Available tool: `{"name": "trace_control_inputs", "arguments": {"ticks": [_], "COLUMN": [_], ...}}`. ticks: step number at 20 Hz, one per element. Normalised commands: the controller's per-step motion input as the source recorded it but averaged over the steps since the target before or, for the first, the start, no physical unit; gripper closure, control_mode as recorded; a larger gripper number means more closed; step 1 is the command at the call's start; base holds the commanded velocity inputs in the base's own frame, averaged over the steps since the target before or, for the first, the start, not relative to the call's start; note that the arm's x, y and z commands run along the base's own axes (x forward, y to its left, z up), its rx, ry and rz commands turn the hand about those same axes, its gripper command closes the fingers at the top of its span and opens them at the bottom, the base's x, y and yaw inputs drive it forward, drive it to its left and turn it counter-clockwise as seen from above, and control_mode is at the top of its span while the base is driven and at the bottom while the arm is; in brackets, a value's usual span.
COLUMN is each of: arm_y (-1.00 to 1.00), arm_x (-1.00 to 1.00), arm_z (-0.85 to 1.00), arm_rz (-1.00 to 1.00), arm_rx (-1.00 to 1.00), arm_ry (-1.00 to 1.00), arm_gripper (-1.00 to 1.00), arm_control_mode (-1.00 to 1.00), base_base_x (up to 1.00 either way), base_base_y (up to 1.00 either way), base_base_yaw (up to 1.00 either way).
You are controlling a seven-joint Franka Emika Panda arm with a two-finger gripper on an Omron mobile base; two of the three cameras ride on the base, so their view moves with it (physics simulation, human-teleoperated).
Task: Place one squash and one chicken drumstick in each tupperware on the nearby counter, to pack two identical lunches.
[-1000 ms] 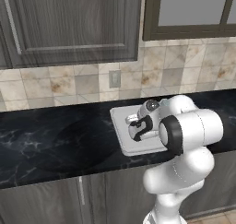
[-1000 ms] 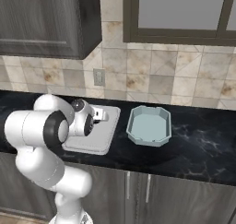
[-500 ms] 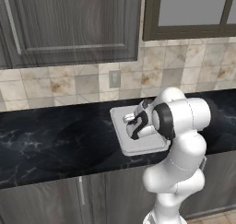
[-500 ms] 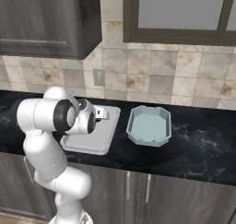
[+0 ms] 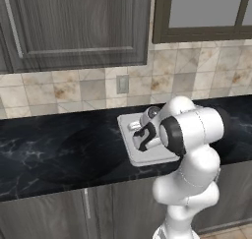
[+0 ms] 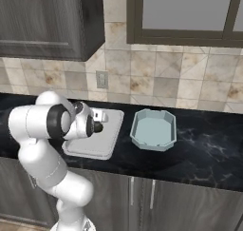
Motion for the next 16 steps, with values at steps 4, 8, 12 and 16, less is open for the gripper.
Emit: {"name": "trace_control_inputs", "arguments": {"ticks": [4, 8, 12, 16], "arm_y": [-0.03, -0.05, -0.09, -0.11], "arm_x": [-0.71, -0.59, -0.04, -0.03], "arm_z": [0.80, 0.98, 1.00, 1.00], "arm_rz": [0.00, 0.00, 0.00, 0.00], "arm_rx": [-0.03, -0.06, -0.14, -0.14], "arm_ry": [-0.03, -0.05, -0.07, -0.07], "arm_gripper": [-1.00, -1.00, -1.00, -1.00], "arm_control_mode": [-1.00, -1.00, -1.00, -1.00], "base_base_x": [0.00, 0.00, 0.00, 0.00], "base_base_y": [0.00, 0.00, 0.00, 0.00], "base_base_yaw": [0.00, 0.00, 0.00, 0.00]}}
